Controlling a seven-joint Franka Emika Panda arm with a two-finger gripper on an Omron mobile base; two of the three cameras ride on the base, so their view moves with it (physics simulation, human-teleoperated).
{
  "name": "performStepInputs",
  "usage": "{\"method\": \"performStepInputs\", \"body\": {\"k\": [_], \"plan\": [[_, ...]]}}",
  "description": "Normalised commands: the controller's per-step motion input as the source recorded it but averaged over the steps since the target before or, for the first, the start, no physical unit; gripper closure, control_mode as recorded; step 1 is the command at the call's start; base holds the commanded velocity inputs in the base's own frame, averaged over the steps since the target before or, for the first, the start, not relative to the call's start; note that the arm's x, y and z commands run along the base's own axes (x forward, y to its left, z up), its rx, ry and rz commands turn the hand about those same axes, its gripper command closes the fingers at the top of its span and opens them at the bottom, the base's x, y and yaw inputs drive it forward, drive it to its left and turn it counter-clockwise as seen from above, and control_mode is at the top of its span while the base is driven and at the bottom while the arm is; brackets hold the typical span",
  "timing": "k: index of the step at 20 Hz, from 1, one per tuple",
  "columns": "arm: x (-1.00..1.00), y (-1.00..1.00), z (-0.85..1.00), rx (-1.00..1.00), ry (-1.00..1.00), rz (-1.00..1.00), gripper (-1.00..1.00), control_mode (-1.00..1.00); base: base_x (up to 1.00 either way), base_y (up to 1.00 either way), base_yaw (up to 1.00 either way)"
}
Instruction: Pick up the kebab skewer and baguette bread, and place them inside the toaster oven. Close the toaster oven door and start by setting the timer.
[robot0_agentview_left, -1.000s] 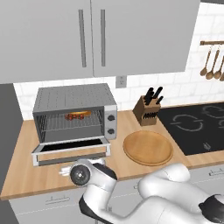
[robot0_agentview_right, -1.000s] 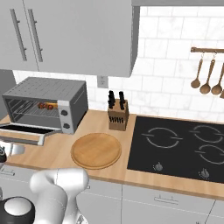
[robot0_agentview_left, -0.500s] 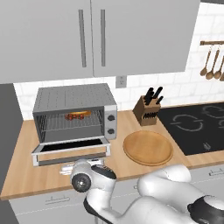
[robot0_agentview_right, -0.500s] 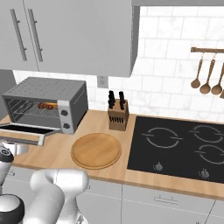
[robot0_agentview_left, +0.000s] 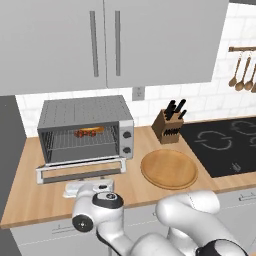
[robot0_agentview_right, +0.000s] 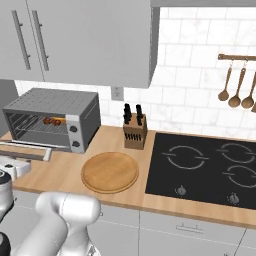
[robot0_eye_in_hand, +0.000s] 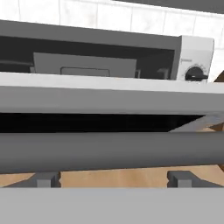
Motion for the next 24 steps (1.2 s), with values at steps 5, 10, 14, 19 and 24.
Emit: {"method": "performStepInputs", "body": {"k": [5, 10, 14, 19, 24], "plan": [[0.4, -0.01, 0.43, 0.02, -0.11, 0.01, -1.0, -1.0, 0.0, 0.0, 0.0], [0.54, 0.0, 0.13, 0.01, 0.0, 0.04, -1.0, -1.0, 0.0, 0.0, 0.0], [0.67, 0.0, 0.0, 0.0, 0.07, 0.08, -1.0, -1.0, 0.0, 0.0, 0.0], [0.62, 0.0, 0.05, 0.0, 0.03, 0.03, -1.0, -1.0, 0.0, 0.0, 0.0], [0.59, 0.0, 0.15, 0.0, 0.0, 0.0, -1.0, -1.0, 0.0, 0.0, 0.0]]}}
